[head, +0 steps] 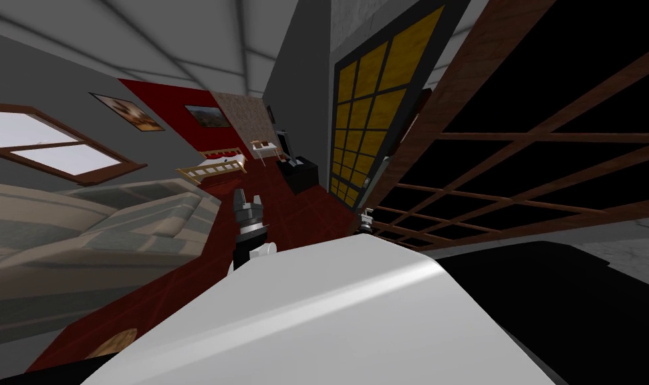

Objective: Pull the door open

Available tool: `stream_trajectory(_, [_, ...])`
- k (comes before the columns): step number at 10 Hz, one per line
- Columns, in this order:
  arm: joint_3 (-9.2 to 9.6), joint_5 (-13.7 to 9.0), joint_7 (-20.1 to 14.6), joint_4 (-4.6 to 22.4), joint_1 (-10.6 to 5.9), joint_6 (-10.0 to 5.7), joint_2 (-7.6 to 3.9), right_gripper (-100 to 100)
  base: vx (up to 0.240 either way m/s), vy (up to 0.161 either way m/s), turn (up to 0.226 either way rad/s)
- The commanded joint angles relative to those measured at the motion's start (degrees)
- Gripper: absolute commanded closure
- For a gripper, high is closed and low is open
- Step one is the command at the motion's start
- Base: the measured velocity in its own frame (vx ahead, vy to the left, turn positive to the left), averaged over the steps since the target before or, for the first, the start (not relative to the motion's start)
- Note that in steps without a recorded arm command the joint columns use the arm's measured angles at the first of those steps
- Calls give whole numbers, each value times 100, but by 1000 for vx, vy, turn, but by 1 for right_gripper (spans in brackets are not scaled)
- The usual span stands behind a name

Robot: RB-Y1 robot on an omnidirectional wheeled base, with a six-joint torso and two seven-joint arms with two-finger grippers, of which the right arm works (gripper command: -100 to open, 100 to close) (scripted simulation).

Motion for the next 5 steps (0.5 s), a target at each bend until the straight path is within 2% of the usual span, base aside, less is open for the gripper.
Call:
stream_trajectory(1, [-10, -7, 0, 11, 13, 6, -7, 100, 0, 0, 0])
stream_trajectory(2, [16, 16, 11, -35, -32, 141, -13, -100, -116, 2, 5])
stream_trajectory(5, [57, 55, 35, -115, -104, 453, -39, -100, -200, 43, 22])
